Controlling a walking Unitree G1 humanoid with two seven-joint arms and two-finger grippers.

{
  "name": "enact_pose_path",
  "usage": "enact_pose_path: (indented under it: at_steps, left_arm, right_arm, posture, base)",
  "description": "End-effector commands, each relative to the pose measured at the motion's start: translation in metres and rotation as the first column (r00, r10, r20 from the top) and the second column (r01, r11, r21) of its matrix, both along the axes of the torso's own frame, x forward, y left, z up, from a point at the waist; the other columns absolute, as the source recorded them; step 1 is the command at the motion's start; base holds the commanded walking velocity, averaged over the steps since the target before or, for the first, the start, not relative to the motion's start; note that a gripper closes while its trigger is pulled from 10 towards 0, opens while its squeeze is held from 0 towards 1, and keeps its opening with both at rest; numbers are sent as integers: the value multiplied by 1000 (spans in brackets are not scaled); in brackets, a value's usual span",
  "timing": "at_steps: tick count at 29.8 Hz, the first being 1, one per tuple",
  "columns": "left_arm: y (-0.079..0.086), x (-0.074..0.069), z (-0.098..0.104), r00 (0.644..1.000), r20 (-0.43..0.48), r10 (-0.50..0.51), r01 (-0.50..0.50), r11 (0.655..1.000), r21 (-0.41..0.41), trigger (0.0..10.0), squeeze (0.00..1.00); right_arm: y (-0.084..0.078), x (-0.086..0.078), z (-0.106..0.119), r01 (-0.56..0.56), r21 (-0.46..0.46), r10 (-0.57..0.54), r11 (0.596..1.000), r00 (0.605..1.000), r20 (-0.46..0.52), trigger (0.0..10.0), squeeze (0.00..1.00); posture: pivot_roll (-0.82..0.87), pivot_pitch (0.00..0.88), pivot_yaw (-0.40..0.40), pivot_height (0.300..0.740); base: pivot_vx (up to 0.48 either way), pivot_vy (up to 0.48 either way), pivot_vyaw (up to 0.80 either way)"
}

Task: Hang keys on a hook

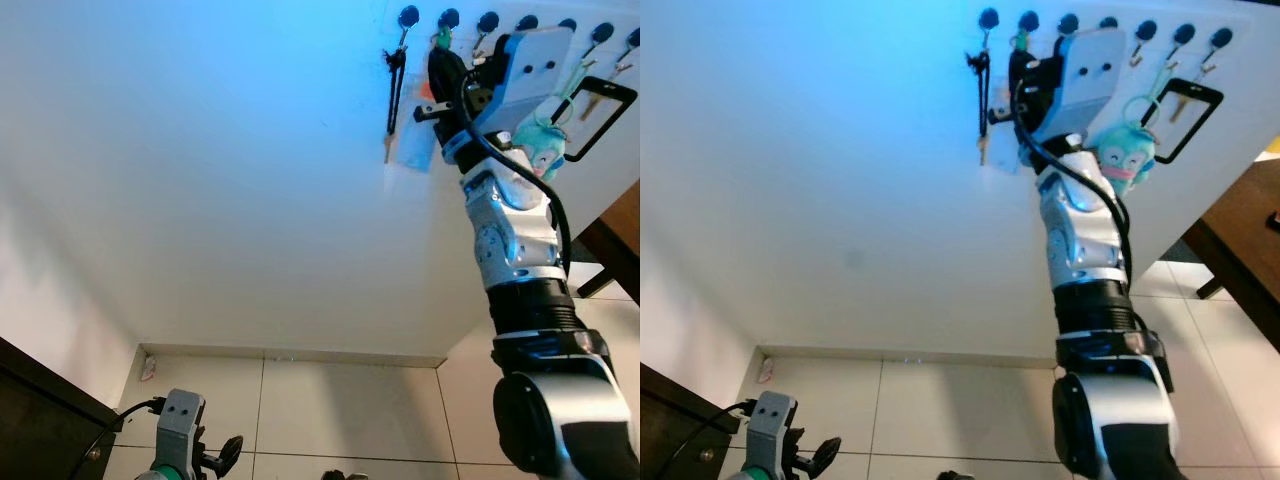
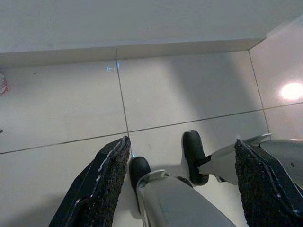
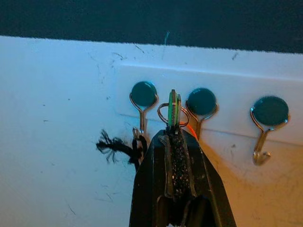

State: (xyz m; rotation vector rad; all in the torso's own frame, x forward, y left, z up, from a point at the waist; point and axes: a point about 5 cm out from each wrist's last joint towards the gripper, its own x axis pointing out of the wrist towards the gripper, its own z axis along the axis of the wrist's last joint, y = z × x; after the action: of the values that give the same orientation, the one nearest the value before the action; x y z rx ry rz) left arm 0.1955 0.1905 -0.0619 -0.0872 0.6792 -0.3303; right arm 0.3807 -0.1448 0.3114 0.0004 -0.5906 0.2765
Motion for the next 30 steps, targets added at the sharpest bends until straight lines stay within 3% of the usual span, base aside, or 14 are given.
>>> enact_pose_path:
  at_steps: [1,10,20,30]
  left_arm:
    - [-1,-8,-5,1000,-26,3,-3,1000,0,10000,0]
    - [-2,-9,-5,1000,-27,-12,12,1000,5,10000,0]
    - [-2,-6,-4,1000,-17,-26,26,1000,10,10000,0]
    - [-5,6,3,998,24,-57,56,998,19,10000,0]
  right_arm:
    - [3,1,-1,-15,-1,15,1000,1000,-9,10000,0]
    - [4,4,2,-8,-10,8,1000,1000,-10,10000,0]
    - [-4,12,-9,66,-65,-73,996,992,-104,10000,0]
    - [4,15,-23,5,-135,-29,991,983,-181,10000,0]
  posture:
    - [91,70,-2,740]
    - [94,73,4,740]
    - [94,73,12,740]
    - [92,72,15,740]
  base:
    - [0,0,0]
    - [0,0,0]
    - [0,0,0]
    - [0,0,0]
